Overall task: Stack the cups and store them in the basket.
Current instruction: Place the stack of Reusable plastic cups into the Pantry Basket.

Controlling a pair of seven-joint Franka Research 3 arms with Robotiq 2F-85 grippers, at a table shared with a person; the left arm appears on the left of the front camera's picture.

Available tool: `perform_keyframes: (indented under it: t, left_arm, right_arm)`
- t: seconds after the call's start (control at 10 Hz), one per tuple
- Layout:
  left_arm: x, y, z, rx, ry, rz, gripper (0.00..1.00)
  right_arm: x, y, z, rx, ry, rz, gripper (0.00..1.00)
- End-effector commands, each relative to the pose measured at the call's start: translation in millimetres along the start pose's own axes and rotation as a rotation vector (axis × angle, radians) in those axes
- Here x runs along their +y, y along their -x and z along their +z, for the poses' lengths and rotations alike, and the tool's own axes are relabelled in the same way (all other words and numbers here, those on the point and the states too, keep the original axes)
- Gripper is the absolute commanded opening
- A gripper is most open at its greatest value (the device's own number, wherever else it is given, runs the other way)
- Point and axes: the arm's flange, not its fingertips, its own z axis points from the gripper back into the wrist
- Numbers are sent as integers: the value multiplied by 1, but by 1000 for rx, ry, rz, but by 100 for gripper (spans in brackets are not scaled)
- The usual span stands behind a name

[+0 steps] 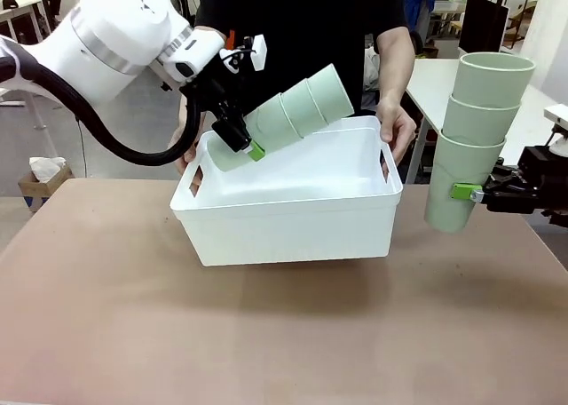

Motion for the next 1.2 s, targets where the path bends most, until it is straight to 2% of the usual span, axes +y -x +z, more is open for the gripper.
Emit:
perform_keyframes:
  t: [0.0,0.6,1.1]
  left_arm:
    - [8,-6,-6,75,-19,21,85]
    - [18,-1,-54,245,-21,31,85]
    - [16,-2,-88,306,-14,41,85]
  right_arm:
    - [0,-5,-1,0,2,11,86]
    - [0,-5,-1,0,2,11,86]
    - [0,-5,-1,0,2,11,86]
